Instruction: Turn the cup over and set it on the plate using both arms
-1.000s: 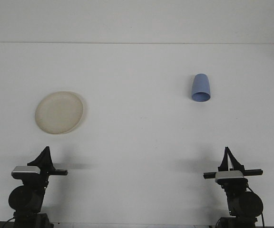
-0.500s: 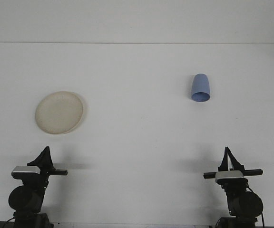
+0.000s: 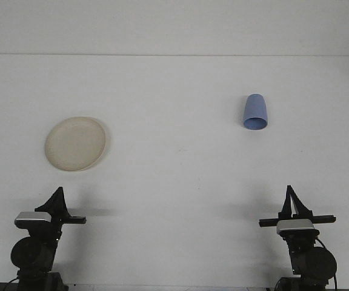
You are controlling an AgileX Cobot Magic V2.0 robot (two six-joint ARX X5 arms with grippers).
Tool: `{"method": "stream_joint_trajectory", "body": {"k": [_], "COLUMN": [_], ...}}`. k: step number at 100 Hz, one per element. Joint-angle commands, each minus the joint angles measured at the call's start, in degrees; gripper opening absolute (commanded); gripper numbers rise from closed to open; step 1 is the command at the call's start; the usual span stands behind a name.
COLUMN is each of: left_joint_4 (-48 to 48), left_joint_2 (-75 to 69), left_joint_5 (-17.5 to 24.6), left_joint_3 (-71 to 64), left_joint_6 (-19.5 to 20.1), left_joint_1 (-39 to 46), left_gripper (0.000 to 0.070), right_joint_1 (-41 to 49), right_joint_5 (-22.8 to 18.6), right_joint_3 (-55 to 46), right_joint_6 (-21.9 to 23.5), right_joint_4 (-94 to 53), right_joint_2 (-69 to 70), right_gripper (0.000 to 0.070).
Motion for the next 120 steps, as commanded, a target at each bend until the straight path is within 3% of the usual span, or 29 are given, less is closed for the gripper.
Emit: {"method": "stream_joint_trajectory", "body": {"k": [1, 17, 28, 44, 64, 83, 87, 92, 98, 102, 120], "left_joint_4": [0.5, 0.5, 0.6, 0.5, 0.5, 0.5, 0.5, 0.5, 0.5, 0.5, 0.5], "left_joint_2": [-0.1, -0.1, -0.1, -0.1, -0.1, -0.1, -0.1, -0.1, -0.1, -0.1, -0.1], "left_joint_5": [0.0, 0.0, 0.0, 0.0, 0.0, 0.0, 0.0, 0.0, 0.0, 0.0, 0.0], "left_joint_3": [-1.1, -1.1, -1.1, -1.1, -1.1, -1.1, -1.1, -1.1, -1.1, -1.1, -1.1], "left_joint_6": [-0.2, -0.2, -0.2, -0.2, -0.2, -0.2, -0.2, -0.2, -0.2, -0.2, -0.2], "left_joint_1": [0.0, 0.0, 0.0, 0.0, 0.0, 0.0, 0.0, 0.0, 0.0, 0.0, 0.0], "left_gripper": [0.0015, 0.0014, 0.0015, 0.0015, 0.0015, 0.0015, 0.0015, 0.0015, 0.0015, 0.0015, 0.0015], "right_joint_1": [0.0, 0.0, 0.0, 0.0, 0.0, 0.0, 0.0, 0.0, 0.0, 0.0, 0.0], "right_joint_5": [-0.1, 0.3, 0.5, 0.7, 2.0, 2.5, 1.3, -0.3, -1.9, -2.0, -3.3], "right_joint_3": [-0.1, -0.1, -0.1, 0.3, 9.2, 23.0, 25.5, 28.2, 31.5, 33.2, 36.1], "right_joint_6": [5.2, 12.6, 14.0, 24.9, 25.5, 23.8, 22.1, 19.7, 17.7, 17.0, 14.8], "right_joint_4": [1.3, 2.2, 3.8, 6.5, -1.9, -7.8, -8.0, -8.2, -8.2, -8.1, -1.4], "right_joint_2": [0.0, 0.0, 0.0, 0.0, 4.4, 21.6, 25.5, 29.9, 36.1, 39.8, 54.4], "right_gripper": [0.0003, 0.0003, 0.0003, 0.0001, 0.0000, 0.0006, 0.0044, 0.0171, 0.0448, 0.0555, 0.0577]}}
